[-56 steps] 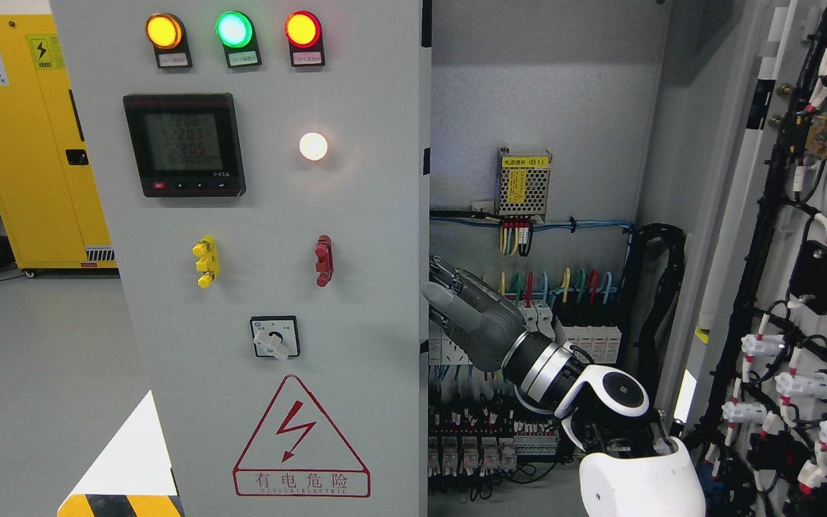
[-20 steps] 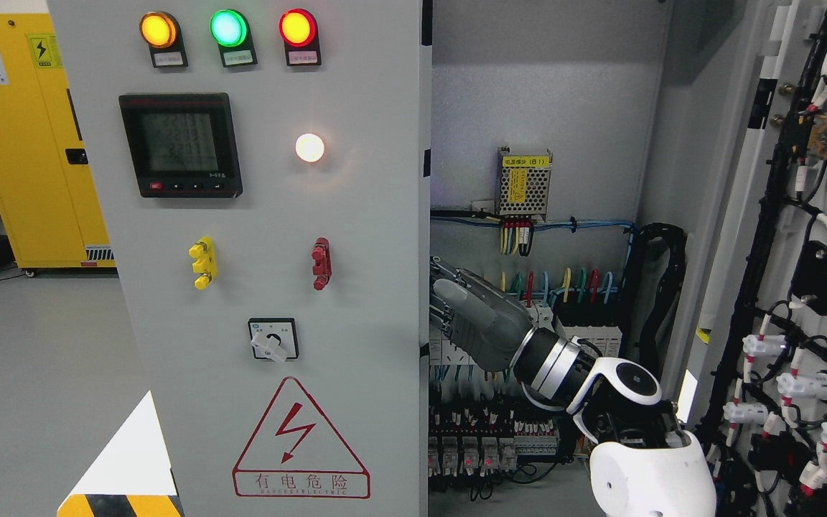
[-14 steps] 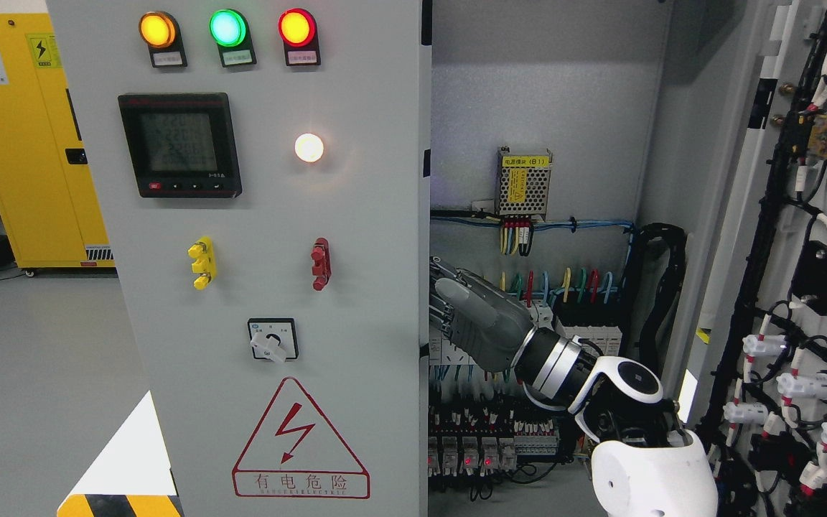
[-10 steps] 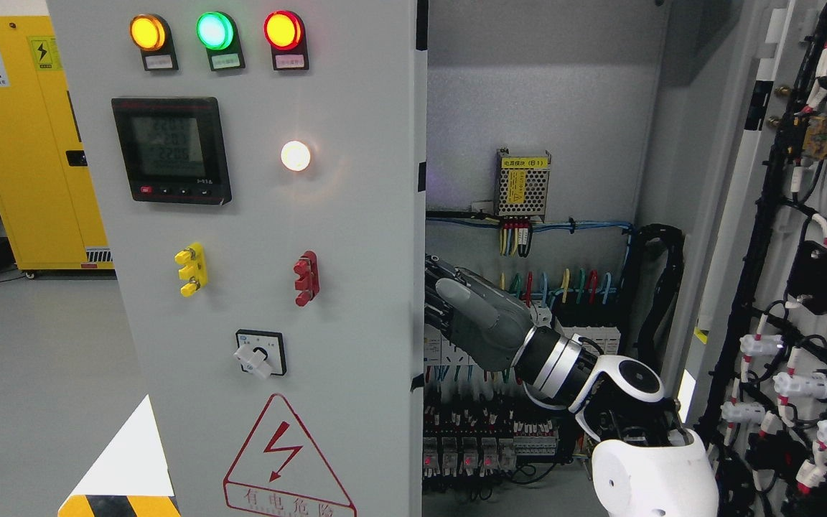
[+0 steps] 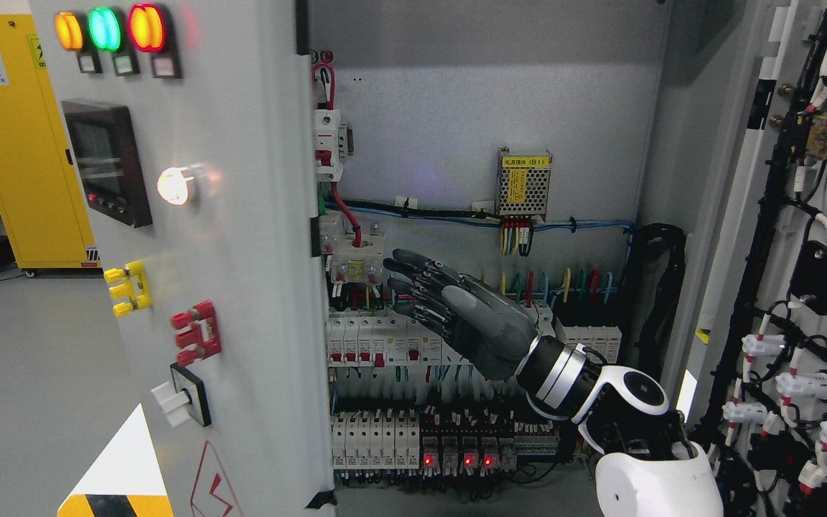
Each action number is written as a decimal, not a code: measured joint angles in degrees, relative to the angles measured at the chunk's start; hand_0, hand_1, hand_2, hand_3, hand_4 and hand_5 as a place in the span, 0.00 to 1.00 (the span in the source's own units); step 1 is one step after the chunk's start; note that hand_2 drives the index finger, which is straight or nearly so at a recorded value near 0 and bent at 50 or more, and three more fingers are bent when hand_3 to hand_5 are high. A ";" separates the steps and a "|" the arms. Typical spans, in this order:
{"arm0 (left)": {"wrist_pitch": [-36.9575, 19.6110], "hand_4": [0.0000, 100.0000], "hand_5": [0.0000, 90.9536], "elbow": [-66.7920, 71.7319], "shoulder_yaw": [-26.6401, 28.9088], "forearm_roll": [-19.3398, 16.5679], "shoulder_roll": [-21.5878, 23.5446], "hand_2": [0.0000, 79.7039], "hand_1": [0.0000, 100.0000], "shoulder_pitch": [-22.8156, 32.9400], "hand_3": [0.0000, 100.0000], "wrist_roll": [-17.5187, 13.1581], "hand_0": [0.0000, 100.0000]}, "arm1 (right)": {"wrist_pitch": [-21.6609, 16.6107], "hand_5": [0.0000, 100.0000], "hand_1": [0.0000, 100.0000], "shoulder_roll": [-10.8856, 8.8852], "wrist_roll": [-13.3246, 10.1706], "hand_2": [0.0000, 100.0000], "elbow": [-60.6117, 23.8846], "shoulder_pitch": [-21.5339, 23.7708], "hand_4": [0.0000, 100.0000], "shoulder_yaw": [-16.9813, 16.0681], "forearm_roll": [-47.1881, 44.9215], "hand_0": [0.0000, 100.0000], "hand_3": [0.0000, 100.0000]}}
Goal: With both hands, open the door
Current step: 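Withdraw the right hand down out of the cabinet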
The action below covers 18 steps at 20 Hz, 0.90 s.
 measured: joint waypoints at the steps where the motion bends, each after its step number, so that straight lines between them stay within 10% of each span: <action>1: 0.01 0.00 0.00 -0.01 0.00 0.01 0.00 0.00 0.56 -0.01 0.00 0.00 0.12 | 0.01 0.00 0.50 -0.27 0.00 0.04 -0.84 0.90 0.00 0.46 -0.21 0.00 0.00; 18: 0.08 0.00 0.00 -0.01 0.07 0.06 0.00 0.00 0.56 0.00 0.00 0.03 0.12 | 0.01 0.00 0.50 -2.29 -4.58 0.04 -15.93 22.64 0.00 17.75 -0.62 0.00 0.00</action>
